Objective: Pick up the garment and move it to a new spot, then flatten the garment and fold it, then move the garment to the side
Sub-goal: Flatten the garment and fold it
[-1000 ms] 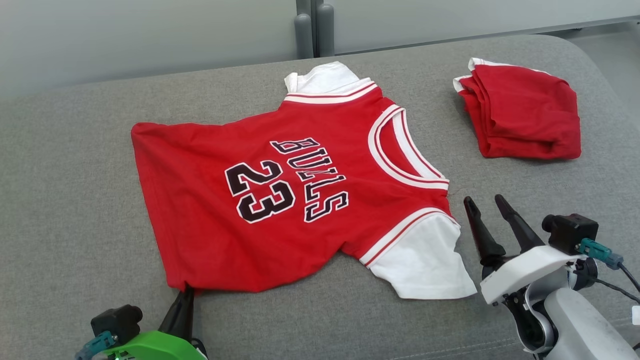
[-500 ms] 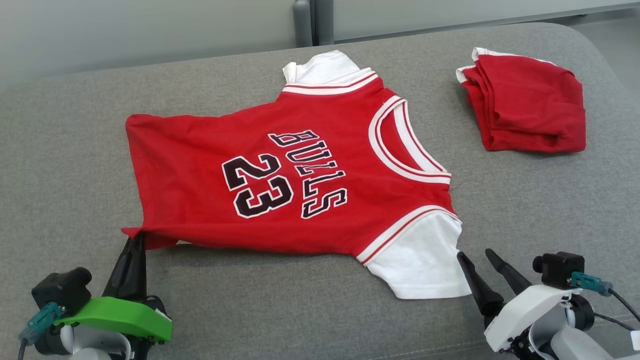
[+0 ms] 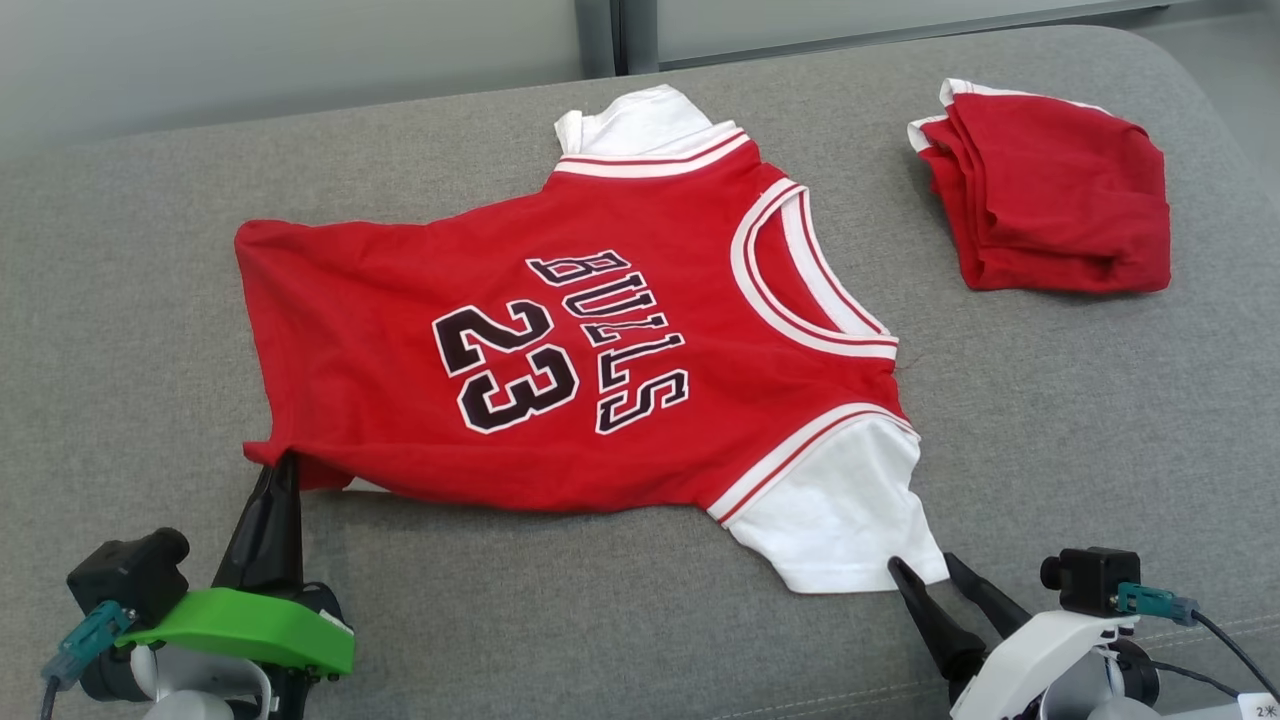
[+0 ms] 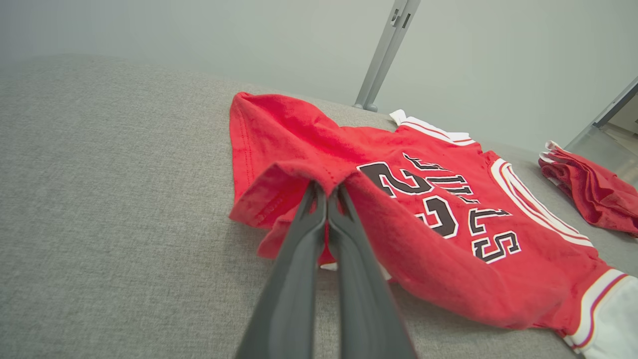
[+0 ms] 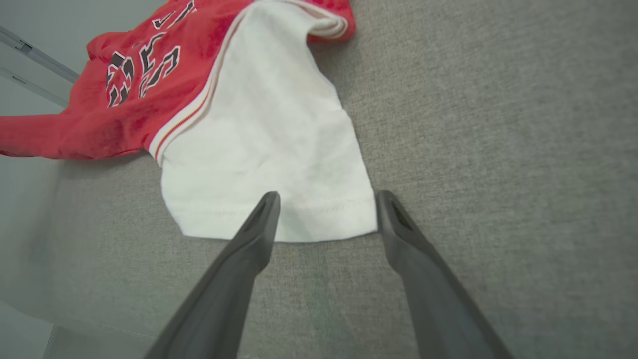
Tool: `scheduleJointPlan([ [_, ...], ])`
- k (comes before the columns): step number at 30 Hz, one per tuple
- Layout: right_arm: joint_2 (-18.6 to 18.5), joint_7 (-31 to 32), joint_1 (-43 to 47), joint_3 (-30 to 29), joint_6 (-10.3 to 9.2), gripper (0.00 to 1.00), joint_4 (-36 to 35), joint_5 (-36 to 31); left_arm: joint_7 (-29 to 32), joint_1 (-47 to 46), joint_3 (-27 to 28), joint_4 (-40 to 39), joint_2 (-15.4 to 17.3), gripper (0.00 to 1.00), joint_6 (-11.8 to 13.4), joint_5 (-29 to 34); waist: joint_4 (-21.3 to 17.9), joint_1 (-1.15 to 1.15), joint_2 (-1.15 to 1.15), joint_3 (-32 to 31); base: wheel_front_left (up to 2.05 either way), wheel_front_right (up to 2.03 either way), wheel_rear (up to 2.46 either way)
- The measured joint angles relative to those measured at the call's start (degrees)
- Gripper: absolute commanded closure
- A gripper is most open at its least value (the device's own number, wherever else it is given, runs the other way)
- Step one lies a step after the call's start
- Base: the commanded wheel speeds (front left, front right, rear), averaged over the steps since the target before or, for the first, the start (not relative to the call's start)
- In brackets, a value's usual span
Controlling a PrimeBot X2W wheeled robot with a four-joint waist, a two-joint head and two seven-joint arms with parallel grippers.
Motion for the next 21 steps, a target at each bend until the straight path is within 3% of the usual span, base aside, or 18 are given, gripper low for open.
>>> scheduleJointPlan([
  [13, 0.3, -0.4, -2.2, -0.2, 0.51, 0.03, 4.3, 1.3, 0.0, 0.9, 0.2, -0.4, -0.1, 1.0, 0.1, 0.0, 0.9, 0.0, 0.0, -0.1, 0.0, 0.0, 0.0],
  [14, 0.4, -0.1, -2.6, 0.2, 0.51, 0.3, 4.6, 1.3, 0.0, 1.0, 0.3, -0.4, -0.1, 1.0, 0.1, 0.0, 0.9, 0.0, 0.0, -0.1, 0.0, 0.0, 0.0],
  [15, 0.4, 0.1, -3.0, 0.5, 0.51, 0.49, 4.9, 1.3, 0.0, 1.0, 0.3, -0.4, -0.1, 1.0, 0.3, 0.0, 0.8, 0.0, 0.0, -0.1, 0.0, 0.0, 0.0],
  [19, 0.5, 0.7, -4.0, 1.4, 0.49, 0.76, 5.7, 1.3, 0.0, 1.0, 0.3, -0.5, -0.1, 1.0, 0.5, 0.0, 0.9, 0.0, 0.0, -0.1, 0.0, 0.0, 0.0],
  [21, 0.6, 0.7, -4.1, 1.7, 0.51, 0.98, 5.9, 1.3, 0.0, 1.0, 0.3, -0.6, -0.1, 1.0, 0.5, 0.0, 0.9, 0.0, 0.0, -0.1, 0.0, 0.0, 0.0],
])
